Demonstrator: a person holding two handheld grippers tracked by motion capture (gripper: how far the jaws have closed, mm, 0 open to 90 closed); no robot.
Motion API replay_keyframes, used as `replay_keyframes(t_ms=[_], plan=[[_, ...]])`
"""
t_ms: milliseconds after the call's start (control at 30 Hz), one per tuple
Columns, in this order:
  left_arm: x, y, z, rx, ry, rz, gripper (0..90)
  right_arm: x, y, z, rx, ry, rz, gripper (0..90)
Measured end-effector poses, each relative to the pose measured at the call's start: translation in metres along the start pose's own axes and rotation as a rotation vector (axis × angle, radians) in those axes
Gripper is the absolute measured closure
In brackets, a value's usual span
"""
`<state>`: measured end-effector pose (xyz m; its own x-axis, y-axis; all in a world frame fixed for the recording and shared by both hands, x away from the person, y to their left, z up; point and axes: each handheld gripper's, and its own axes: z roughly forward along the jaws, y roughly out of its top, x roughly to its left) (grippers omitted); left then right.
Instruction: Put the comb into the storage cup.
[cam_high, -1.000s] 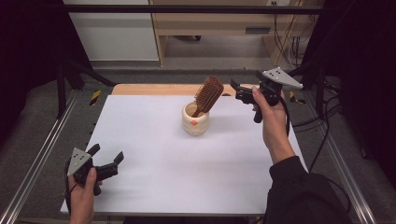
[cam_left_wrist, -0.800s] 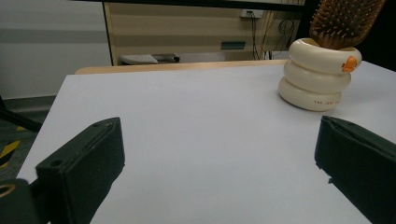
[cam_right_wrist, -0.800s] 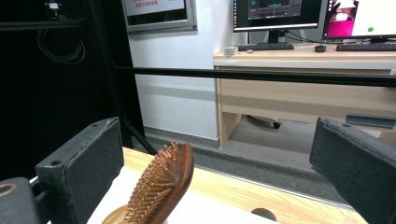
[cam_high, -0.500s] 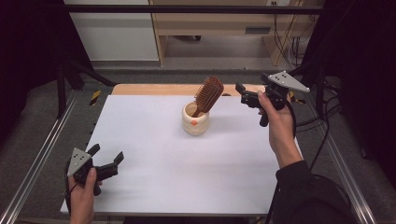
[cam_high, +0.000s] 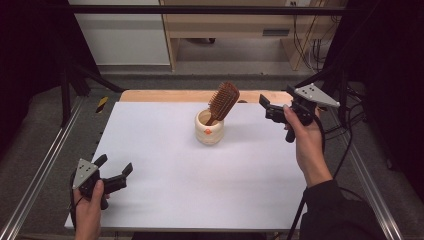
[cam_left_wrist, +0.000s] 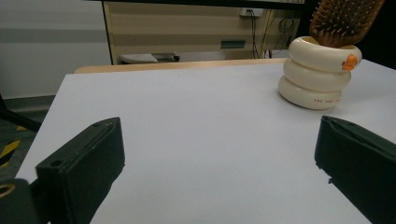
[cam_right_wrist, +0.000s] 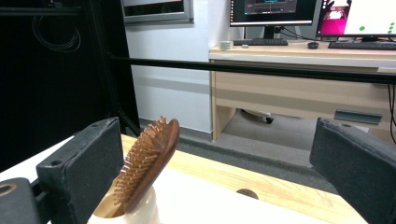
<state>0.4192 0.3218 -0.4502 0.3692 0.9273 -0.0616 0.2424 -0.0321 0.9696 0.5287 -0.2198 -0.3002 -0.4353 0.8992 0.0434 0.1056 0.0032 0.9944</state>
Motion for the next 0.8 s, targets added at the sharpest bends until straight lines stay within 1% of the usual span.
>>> replay_keyframes(t_ms=[333,433,633,800], plan=[[-0.001,0.000,0.000,0.001,-0.002,0.002,1.6,-0.007,-0.019,-0.014,0.021,-0.011,0.001,3.1],[-0.001,0.000,0.000,0.002,-0.002,0.002,1.6,-0.007,-0.025,-0.020,0.021,-0.011,0.010,3.2],[-0.001,0.000,0.000,0.004,-0.003,0.006,1.6,-0.009,-0.037,-0.031,0.034,-0.013,0.001,3.2],[-0.001,-0.001,0.000,0.004,-0.002,0.005,1.6,-0.010,-0.046,-0.038,0.040,-0.014,0.011,3.3]])
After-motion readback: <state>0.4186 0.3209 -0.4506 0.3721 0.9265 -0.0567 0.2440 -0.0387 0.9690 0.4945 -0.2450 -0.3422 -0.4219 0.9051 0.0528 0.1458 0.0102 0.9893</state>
